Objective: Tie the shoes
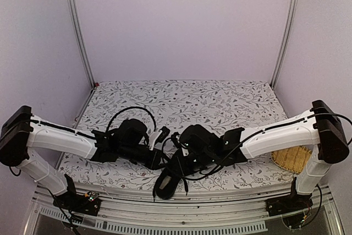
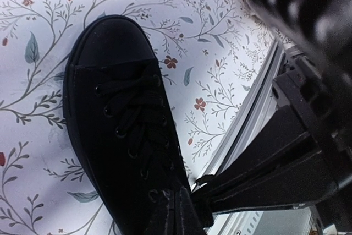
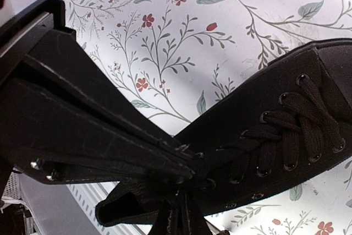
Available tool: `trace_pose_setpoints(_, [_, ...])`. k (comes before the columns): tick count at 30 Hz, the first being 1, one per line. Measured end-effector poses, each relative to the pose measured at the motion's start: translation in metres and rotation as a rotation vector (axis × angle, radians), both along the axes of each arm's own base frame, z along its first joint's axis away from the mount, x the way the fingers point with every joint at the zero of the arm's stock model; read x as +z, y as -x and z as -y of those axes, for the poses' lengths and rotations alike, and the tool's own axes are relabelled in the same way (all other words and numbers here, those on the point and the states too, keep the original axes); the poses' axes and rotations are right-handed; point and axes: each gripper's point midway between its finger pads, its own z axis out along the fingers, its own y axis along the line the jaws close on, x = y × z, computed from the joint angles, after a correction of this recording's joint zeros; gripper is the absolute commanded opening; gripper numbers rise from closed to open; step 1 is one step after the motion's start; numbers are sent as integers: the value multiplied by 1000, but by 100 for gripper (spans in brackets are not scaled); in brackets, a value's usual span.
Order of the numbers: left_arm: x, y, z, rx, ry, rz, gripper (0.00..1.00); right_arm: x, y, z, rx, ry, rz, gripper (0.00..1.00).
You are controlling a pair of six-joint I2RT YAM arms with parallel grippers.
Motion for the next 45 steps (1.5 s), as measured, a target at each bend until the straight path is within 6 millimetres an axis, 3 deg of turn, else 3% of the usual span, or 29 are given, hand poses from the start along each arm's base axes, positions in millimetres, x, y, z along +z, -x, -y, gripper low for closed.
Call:
trace_pose_setpoints(3, [1, -1, 0, -9, -9, 9, 0, -6, -1, -1, -4, 14, -2, 9])
trace_pose_setpoints(8, [0, -4, -3, -5, -22, 11, 0, -12, -3, 2, -26, 23, 1, 35])
trace_pose_setpoints(11, [0, -6, -4, 2, -20, 9, 0, -19, 0, 15, -34, 24, 3, 47])
trace_pose_setpoints(17, [-3, -7, -7, 11, -19, -5, 0, -30, 11, 51, -23, -17, 32, 51])
trace_pose_setpoints(20, [-2, -7, -6, 9, -13, -10, 0, -33, 13, 55, -9, -48, 54, 51])
trace_pose_setpoints(26, [-4, -6, -5, 12, -6, -23, 0, -21, 14, 35, 32, -131, 115, 50])
trace_pose_setpoints(32, [-8, -6, -5, 17, -10, -39, 0, -30, 19, 21, 67, -133, 137, 46])
trace_pose_setpoints(35, [-9, -7, -5, 16, -8, -41, 0, -35, 17, 15, 68, -120, 149, 36])
trace_pose_setpoints(38, [-9, -7, -4, 16, -7, -40, 0, -39, 15, 15, 55, -108, 164, 9])
trace_pose_setpoints(39, [-9, -7, -4, 17, -7, -39, 0, -39, 13, 15, 47, -105, 168, 4])
trace_pose_setpoints(45, [-13, -9, -9, 33, -13, -43, 1, -38, 8, 26, -7, -81, 180, 2])
